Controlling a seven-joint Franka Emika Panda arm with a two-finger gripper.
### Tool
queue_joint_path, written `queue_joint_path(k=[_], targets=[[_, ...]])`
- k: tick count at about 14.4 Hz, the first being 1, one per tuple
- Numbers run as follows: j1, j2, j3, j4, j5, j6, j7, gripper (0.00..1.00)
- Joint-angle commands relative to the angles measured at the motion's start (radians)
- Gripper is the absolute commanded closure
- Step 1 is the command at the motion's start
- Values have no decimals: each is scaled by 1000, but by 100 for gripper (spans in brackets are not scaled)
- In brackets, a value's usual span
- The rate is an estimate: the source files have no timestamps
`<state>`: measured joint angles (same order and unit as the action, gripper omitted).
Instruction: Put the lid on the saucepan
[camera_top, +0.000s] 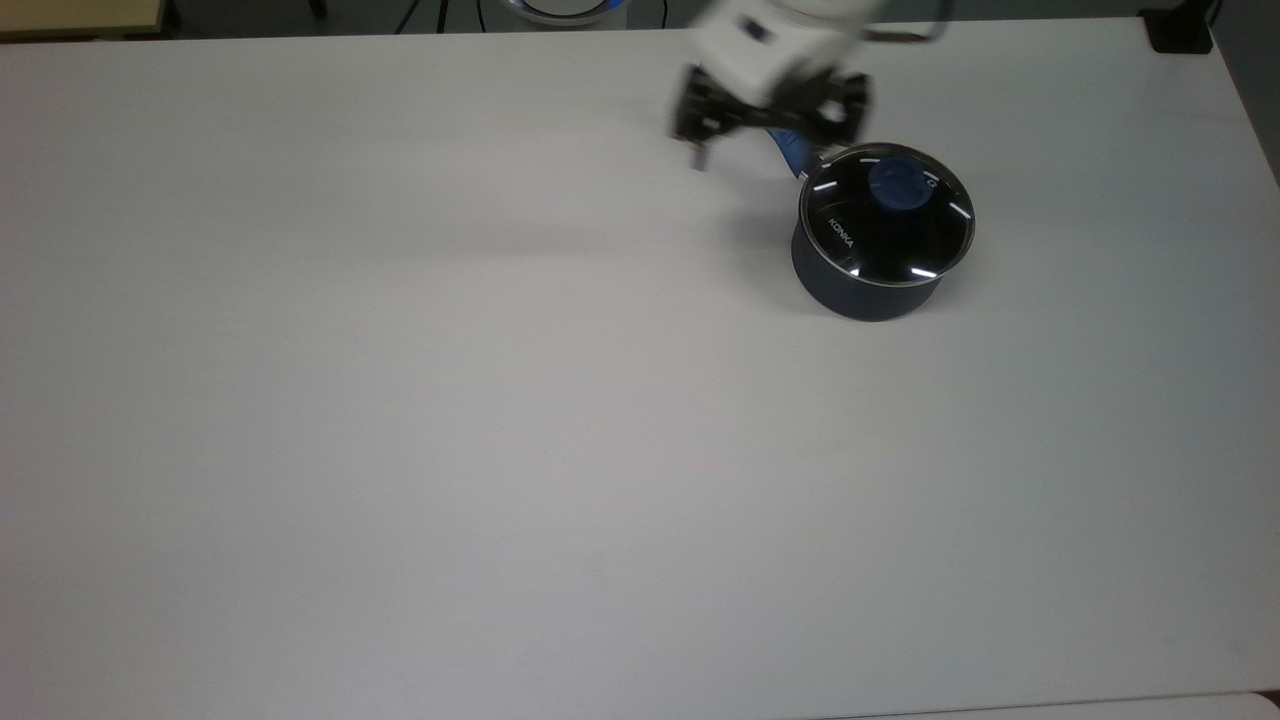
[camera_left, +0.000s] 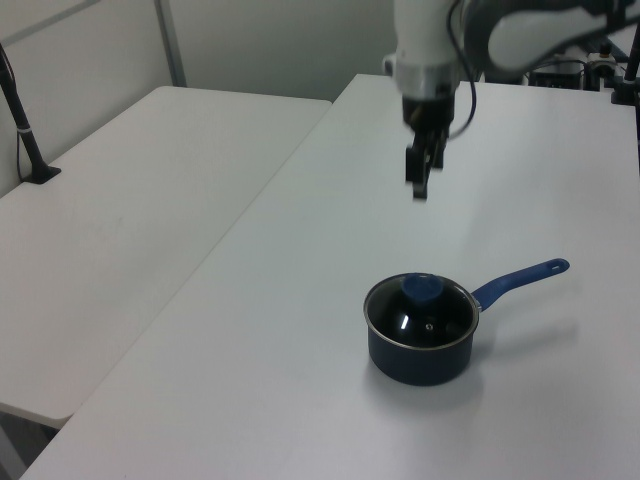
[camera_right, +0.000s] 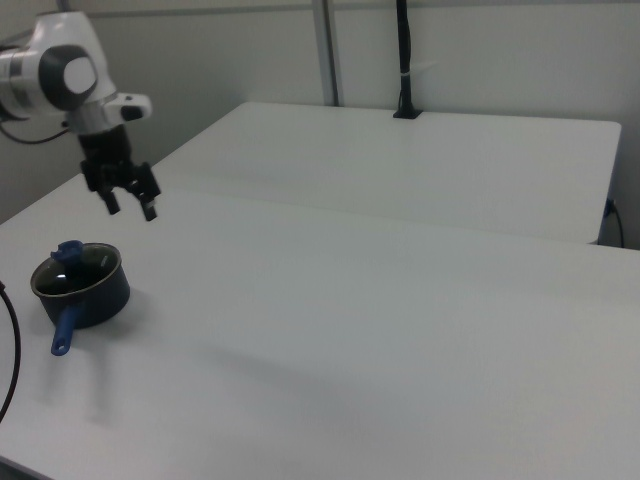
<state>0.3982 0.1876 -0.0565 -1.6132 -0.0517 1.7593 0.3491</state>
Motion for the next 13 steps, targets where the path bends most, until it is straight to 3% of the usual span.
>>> queue_joint_path(k=[1, 6, 13], targets=[[-157, -134, 6, -46, -8, -111, -115, 0], [-289, -195, 6, -73, -4, -138, -219, 0], [-326, -206, 7, -70, -4, -115, -223, 0]])
